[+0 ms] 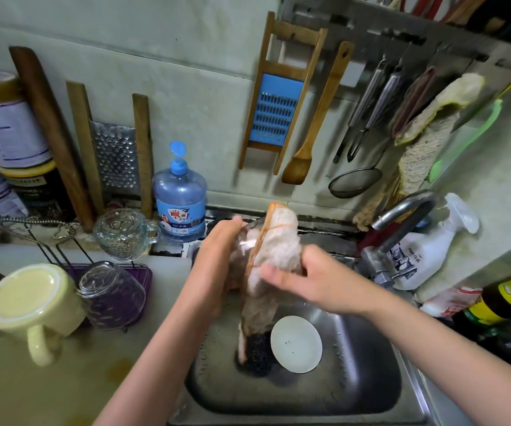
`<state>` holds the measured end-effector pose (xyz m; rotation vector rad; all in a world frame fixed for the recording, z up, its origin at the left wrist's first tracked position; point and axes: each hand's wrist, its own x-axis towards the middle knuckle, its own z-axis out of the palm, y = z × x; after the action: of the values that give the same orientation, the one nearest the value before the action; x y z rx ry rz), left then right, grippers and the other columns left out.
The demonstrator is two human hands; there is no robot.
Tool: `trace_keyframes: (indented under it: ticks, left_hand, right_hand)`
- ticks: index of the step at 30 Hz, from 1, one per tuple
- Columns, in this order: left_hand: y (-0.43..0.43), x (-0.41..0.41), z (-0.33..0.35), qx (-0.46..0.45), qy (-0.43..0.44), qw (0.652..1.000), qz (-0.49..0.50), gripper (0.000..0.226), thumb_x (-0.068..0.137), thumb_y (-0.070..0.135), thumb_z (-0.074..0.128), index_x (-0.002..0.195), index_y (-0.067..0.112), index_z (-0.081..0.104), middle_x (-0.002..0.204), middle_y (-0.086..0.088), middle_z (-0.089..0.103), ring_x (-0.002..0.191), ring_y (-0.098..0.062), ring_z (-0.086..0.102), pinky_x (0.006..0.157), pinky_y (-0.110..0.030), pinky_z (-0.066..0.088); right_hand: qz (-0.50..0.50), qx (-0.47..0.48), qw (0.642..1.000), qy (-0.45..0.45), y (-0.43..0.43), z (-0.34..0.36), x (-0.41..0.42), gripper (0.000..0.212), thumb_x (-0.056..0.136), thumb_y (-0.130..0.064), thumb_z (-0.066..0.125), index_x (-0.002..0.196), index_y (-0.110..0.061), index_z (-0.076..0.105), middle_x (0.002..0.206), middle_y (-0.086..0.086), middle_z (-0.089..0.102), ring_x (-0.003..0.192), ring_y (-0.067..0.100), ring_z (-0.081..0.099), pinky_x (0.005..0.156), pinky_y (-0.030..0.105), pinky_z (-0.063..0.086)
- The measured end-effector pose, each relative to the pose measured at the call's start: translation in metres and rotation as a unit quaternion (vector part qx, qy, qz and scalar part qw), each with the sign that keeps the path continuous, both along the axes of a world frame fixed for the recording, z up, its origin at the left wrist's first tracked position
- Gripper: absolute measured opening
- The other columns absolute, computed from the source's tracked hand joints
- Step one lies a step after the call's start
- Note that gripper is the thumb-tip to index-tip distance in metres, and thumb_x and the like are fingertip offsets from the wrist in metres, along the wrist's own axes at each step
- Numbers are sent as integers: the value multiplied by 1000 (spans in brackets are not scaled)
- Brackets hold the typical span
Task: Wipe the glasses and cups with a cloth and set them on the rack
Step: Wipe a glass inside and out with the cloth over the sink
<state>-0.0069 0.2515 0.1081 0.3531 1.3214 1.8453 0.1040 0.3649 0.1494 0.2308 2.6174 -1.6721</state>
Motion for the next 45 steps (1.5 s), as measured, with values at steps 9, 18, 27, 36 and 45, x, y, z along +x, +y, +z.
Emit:
trace_keyframes:
  ticks: [9, 18, 27, 36, 45]
  left_hand:
    - [5, 7, -7, 121, 342, 922, 134, 26, 89, 39, 44, 102, 20, 56, 98, 22, 62, 92, 3, 57, 84, -13, 43]
    - [0, -1, 3, -39, 124, 991, -31, 32, 100, 34, 36, 86, 19, 61, 70, -4, 61, 61, -17, 58, 57, -27, 47]
    - [1, 8, -13, 153, 409, 896, 80, 39, 97, 44, 47, 131, 26, 46, 130, 8, 55, 122, -10, 53, 104, -24, 40]
    - [13, 15, 15, 26, 187, 977, 102, 29, 97, 21, 42, 82, 22, 67, 77, 12, 65, 77, -7, 59, 71, -28, 46]
    - [5, 8, 7, 136, 244, 959, 54, 30, 97, 52, 37, 112, 40, 60, 114, -3, 66, 101, -19, 66, 84, -35, 52]
  right_hand:
    - [-88, -194, 976, 54, -9, 9, -1, 32, 84, -18, 63, 113, -5, 62, 107, 8, 72, 102, 21, 67, 93, 37, 54]
    - [60, 259, 958, 109, -13, -21, 20, 20, 89, -9, 52, 94, 4, 66, 93, 15, 71, 86, 23, 60, 82, 27, 50]
    - [-78, -43, 986, 141, -1, 13, 20, 18, 84, -9, 62, 98, -20, 62, 90, -20, 72, 90, -3, 66, 81, 13, 49]
    - [81, 396, 893, 199, -1, -6, 20, 15, 88, -15, 54, 95, -5, 64, 91, 7, 71, 85, 14, 61, 80, 22, 51]
    - [-31, 181, 973, 142, -1, 14, 23, 22, 86, -18, 64, 106, -8, 66, 103, -3, 73, 99, 4, 66, 89, 25, 52]
